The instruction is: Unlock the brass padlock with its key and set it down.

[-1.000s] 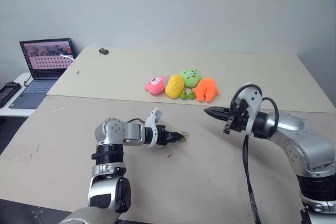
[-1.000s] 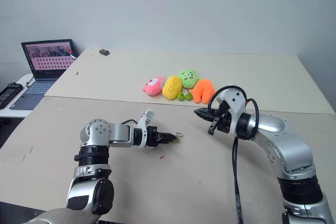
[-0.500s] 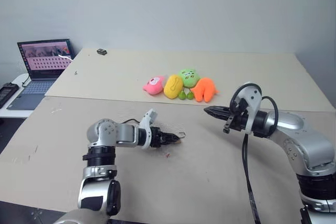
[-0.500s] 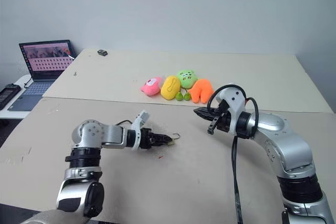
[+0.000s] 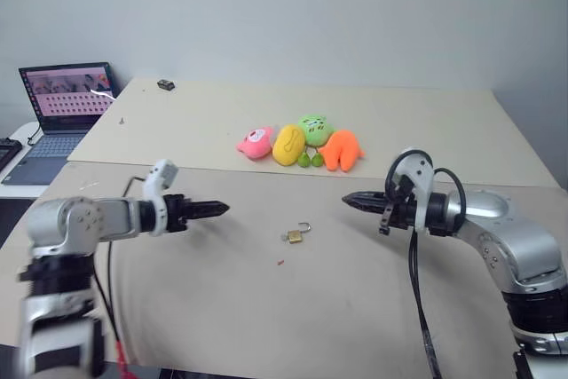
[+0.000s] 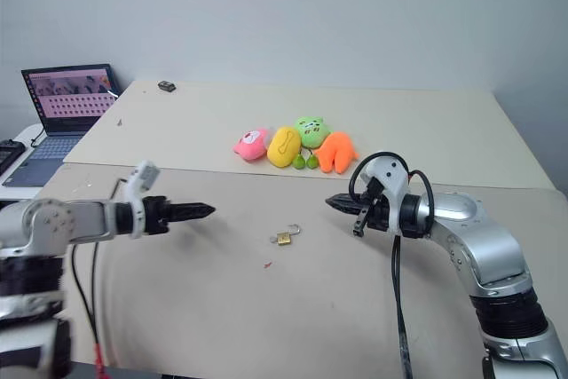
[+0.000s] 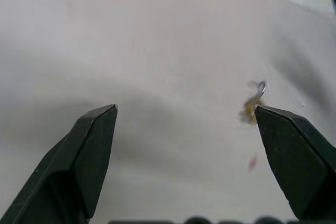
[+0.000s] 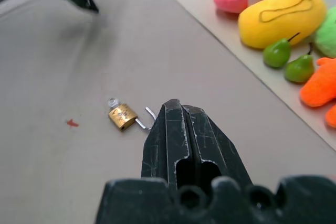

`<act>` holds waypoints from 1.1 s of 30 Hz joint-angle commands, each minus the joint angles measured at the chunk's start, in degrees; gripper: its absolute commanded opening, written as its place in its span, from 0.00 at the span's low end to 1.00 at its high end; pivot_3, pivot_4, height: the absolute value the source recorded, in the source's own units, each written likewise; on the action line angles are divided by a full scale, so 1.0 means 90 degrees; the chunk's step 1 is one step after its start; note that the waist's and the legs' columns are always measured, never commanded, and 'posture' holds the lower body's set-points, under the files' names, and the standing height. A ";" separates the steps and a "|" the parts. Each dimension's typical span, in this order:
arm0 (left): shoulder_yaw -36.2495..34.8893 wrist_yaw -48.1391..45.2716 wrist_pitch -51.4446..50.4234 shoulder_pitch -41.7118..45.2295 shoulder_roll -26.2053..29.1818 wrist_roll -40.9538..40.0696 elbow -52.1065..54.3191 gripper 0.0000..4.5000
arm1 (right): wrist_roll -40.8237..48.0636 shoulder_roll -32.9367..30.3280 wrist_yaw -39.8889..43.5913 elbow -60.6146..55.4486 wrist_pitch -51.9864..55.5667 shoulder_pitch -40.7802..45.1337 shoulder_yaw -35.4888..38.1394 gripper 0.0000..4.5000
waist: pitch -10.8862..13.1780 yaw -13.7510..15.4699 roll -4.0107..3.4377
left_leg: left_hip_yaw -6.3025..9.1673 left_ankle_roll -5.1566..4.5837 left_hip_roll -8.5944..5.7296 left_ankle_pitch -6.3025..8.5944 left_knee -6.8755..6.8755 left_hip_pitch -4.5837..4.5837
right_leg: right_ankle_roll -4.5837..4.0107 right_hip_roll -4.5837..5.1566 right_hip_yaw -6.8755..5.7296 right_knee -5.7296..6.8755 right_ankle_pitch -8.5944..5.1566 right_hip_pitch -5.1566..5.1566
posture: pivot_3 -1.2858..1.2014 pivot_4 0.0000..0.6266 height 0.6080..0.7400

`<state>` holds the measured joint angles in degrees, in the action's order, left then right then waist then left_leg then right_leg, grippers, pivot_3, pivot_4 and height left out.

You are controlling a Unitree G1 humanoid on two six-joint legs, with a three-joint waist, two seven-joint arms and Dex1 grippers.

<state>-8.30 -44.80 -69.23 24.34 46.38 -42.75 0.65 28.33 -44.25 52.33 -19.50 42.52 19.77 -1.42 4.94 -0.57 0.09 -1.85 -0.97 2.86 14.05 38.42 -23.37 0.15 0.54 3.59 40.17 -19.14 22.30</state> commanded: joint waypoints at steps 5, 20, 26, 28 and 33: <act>-0.0041 -0.1271 0.2823 -0.0364 0.0477 0.0841 0.0909 0.98 | 0.0452 -0.0538 0.0811 -0.0085 0.0029 -0.0127 0.0422 0.00 | 0.0002 0.0221 -0.0011 | -0.0010 -0.0035 -0.0009 0.0028 0.0020 -0.0044 | -0.0001 0.0018 -0.0002 -0.0023 -0.0001 -0.0001 | 0.52 0.24 0.27; 0.0343 -0.0807 0.2943 -0.0456 -0.0165 0.0824 0.1903 0.98 | 0.0948 -0.0676 -0.0101 -0.0207 0.0604 -0.0883 0.1575 0.00 | 0.0019 0.0103 0.0001 | -0.0006 -0.0083 0.0005 0.0043 0.0041 -0.0034 | 0.0002 -0.0035 0.0017 -0.0029 -0.0002 -0.0004 | 0.52 0.24 0.27; 0.0338 -0.0809 0.2890 -0.0382 -0.0456 0.0601 0.1739 1.00 | 0.1030 -0.0756 -0.0254 -0.0378 0.0696 -0.1166 0.1709 0.50 | 0.0020 0.0111 0.0001 | -0.0006 -0.0087 0.0004 0.0041 0.0044 -0.0037 | 0.0002 -0.0026 0.0021 -0.0022 -0.0002 -0.0004 | 0.52 0.24 0.27; 0.0422 -0.0767 0.2829 -0.0361 -0.0548 0.0585 0.1770 1.00 | 0.1043 -0.0817 -0.0213 -0.0327 0.0682 -0.1206 0.1766 0.65 | 0.0019 0.0116 0.0001 | -0.0006 -0.0087 0.0002 0.0041 0.0045 -0.0038 | 0.0002 -0.0024 0.0022 -0.0022 -0.0002 -0.0006 | 0.52 0.24 0.27; 0.0446 -0.0819 0.2771 -0.0400 -0.0643 0.0517 0.1875 1.00 | 0.1214 -0.0964 -0.0188 -0.0502 0.0833 -0.1439 0.1976 0.99 | 0.0018 0.0131 0.0000 | -0.0006 -0.0088 -0.0003 0.0041 0.0045 -0.0045 | 0.0002 -0.0012 0.0024 -0.0022 -0.0002 -0.0008 | 0.52 0.24 0.27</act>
<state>-3.37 -51.91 -44.13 19.75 40.35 -36.87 15.69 37.48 -51.86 50.09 -21.96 49.44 7.13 13.36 5.11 0.61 0.09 -1.90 -1.76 2.84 14.42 38.82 -23.79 0.17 0.42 3.80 39.98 -19.16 22.23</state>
